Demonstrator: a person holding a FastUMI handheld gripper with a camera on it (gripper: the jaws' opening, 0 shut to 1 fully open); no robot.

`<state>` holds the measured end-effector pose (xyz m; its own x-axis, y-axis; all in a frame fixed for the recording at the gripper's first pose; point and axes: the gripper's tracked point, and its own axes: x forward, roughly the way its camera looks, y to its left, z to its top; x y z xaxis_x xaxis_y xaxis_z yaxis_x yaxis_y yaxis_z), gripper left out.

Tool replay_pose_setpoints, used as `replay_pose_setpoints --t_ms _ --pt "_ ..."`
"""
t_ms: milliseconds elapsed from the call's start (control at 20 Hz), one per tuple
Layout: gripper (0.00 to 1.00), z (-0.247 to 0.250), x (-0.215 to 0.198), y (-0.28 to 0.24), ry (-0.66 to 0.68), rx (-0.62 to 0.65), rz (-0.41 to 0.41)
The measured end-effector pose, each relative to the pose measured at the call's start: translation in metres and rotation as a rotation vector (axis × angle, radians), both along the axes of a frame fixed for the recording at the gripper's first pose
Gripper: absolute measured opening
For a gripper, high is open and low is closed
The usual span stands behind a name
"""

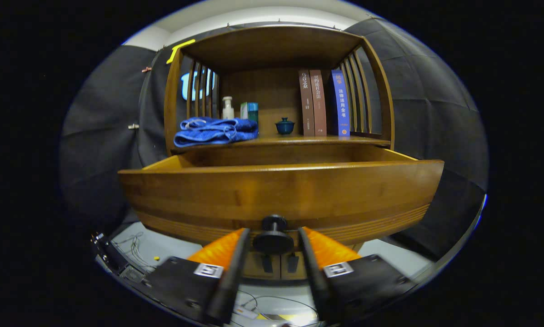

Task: Pull open the drawer, take out the items inside it, and place them on the countertop above the cabinet.

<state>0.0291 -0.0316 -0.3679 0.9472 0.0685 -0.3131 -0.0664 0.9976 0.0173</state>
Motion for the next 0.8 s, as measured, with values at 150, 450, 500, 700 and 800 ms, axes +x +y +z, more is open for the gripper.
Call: replay_pose_setpoints --t_ms 150,450,500,700,800 --pt "0.98 0.02 -0.011 -0.008 -0.019 0.034 -0.02" --pt "0.99 0.111 -0.011 0.011 -0.062 0.136 0.1" --pt "0.99 0.125 -0.009 0.016 -0.045 0.146 0.138" --pt "0.99 0.171 0.026 0.027 0.046 0.186 0.193" --pt "0.99 0.174 0.053 0.021 0.126 0.164 0.171"
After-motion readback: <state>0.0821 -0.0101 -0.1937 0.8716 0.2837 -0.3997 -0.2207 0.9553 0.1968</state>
